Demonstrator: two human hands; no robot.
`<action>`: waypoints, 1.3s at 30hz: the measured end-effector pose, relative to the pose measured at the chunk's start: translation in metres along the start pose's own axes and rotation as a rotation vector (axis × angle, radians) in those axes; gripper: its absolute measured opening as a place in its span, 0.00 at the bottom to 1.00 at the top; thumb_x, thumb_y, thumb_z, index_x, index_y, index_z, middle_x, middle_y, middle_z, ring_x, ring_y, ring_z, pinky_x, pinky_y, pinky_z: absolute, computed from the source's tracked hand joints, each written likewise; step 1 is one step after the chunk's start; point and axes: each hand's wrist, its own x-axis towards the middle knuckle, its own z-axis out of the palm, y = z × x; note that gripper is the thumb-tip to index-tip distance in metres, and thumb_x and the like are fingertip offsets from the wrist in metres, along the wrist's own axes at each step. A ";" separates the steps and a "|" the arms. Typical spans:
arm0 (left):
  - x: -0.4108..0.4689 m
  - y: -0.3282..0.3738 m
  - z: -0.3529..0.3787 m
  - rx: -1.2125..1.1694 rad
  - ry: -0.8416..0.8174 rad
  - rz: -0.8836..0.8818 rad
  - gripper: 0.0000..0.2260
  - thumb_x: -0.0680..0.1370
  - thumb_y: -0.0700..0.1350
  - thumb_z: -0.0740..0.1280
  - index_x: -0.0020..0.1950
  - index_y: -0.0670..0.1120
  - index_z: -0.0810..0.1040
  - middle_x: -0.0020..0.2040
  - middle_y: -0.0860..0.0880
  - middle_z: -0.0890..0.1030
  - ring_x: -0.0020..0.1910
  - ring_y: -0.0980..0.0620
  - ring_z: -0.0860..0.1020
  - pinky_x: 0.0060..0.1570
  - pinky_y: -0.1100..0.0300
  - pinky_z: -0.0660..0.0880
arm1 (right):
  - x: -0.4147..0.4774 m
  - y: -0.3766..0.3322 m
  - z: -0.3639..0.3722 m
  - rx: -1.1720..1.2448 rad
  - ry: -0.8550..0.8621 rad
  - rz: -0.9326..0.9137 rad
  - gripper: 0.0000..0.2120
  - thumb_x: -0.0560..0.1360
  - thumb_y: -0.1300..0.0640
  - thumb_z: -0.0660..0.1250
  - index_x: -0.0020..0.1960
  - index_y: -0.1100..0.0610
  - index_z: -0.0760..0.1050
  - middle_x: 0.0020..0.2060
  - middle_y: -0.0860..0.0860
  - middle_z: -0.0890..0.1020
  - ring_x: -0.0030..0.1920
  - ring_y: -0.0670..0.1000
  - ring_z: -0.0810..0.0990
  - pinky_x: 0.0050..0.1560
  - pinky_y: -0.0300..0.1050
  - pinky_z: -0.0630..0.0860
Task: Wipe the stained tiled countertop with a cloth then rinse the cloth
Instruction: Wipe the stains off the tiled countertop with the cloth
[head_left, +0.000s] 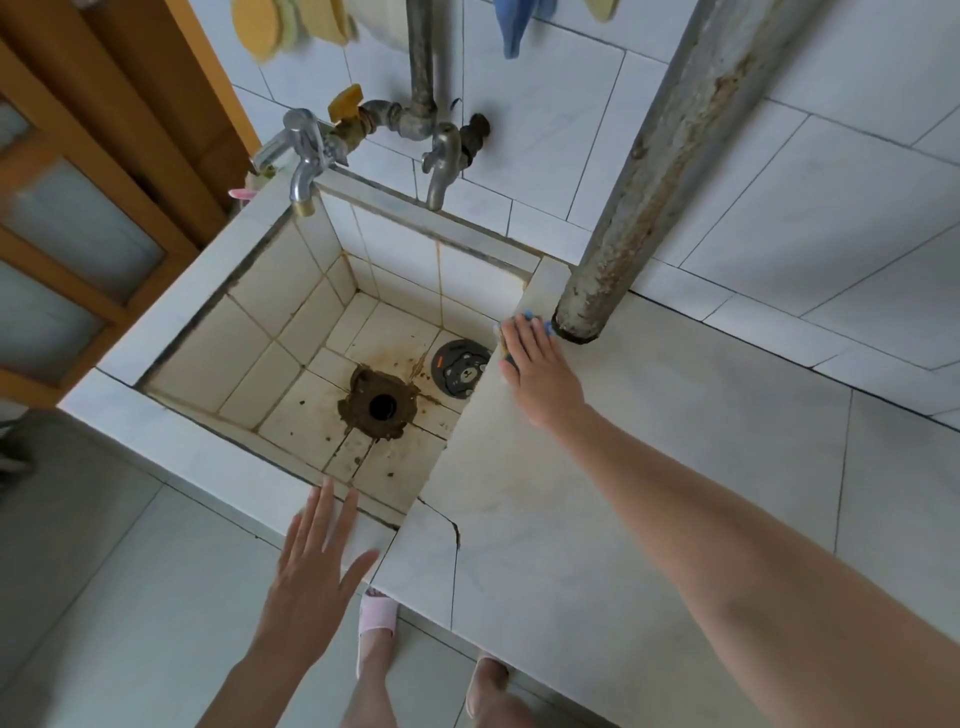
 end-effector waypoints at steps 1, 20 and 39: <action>0.000 -0.003 0.001 0.012 0.005 0.008 0.32 0.77 0.64 0.44 0.75 0.45 0.57 0.75 0.42 0.56 0.73 0.44 0.57 0.72 0.59 0.42 | 0.005 0.001 -0.002 0.004 -0.009 0.015 0.34 0.77 0.46 0.27 0.77 0.58 0.49 0.77 0.57 0.49 0.76 0.58 0.44 0.76 0.56 0.43; 0.013 -0.045 -0.011 0.035 -0.003 0.127 0.32 0.79 0.62 0.42 0.74 0.41 0.58 0.75 0.39 0.55 0.72 0.40 0.59 0.69 0.47 0.60 | -0.229 -0.121 0.066 0.027 0.114 0.296 0.24 0.83 0.51 0.41 0.76 0.56 0.57 0.75 0.53 0.59 0.75 0.55 0.56 0.71 0.53 0.56; 0.040 -0.138 -0.036 -0.033 -0.040 0.103 0.31 0.79 0.61 0.41 0.75 0.43 0.54 0.76 0.41 0.53 0.72 0.42 0.60 0.66 0.45 0.63 | -0.135 -0.266 0.082 0.138 0.015 0.066 0.28 0.77 0.50 0.53 0.77 0.51 0.54 0.75 0.49 0.59 0.75 0.52 0.58 0.73 0.51 0.52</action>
